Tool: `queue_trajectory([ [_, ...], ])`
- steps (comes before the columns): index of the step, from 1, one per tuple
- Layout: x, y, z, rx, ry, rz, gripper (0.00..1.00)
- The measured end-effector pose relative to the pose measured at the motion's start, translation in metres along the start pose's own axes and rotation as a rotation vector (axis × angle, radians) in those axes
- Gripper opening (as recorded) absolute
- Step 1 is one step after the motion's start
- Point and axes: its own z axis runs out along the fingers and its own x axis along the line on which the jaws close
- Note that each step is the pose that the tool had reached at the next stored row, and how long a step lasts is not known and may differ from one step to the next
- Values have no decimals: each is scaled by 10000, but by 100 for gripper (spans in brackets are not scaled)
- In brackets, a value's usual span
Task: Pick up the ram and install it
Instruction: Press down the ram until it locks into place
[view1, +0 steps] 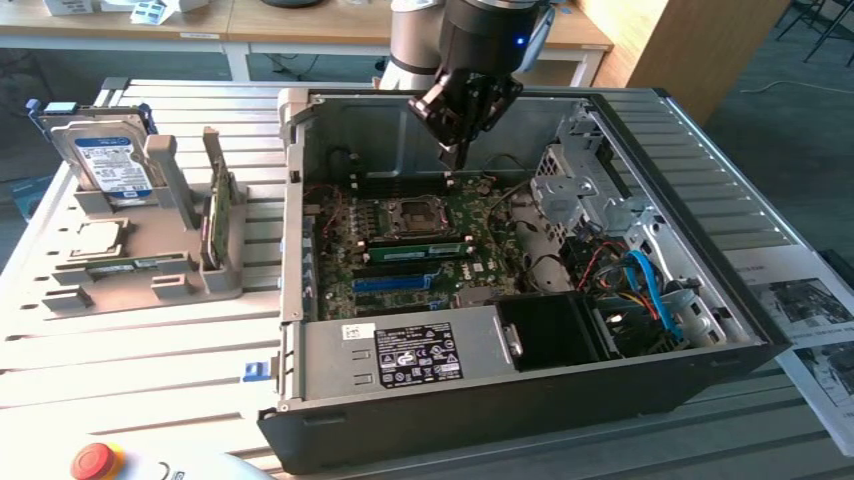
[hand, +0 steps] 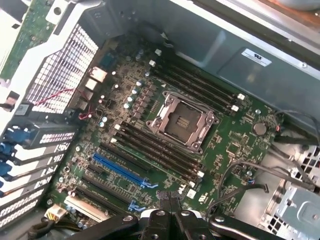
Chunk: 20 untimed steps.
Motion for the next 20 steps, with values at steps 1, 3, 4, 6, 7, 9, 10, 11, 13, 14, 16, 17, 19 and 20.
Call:
queue_trajectory([
  [1,0,0,0,2,-2,104,11],
  [3,0,0,1,9,-5,301,11],
  [4,0,0,1,13,-6,398,11],
  [6,0,0,1,20,-8,596,11],
  [7,0,0,1,24,-9,693,11],
  [9,0,0,1,34,-9,900,11],
  [10,0,0,1,40,-9,998,11],
  [11,0,0,1,47,-8,1099,11],
  [13,0,0,1,56,-8,1293,11],
  [14,0,0,1,61,-8,1402,11],
  [16,0,0,1,68,-8,1599,11],
  [17,0,0,1,72,-9,1699,11],
  [19,0,0,1,79,-9,1894,11],
  [20,0,0,1,82,-10,2001,11],
])
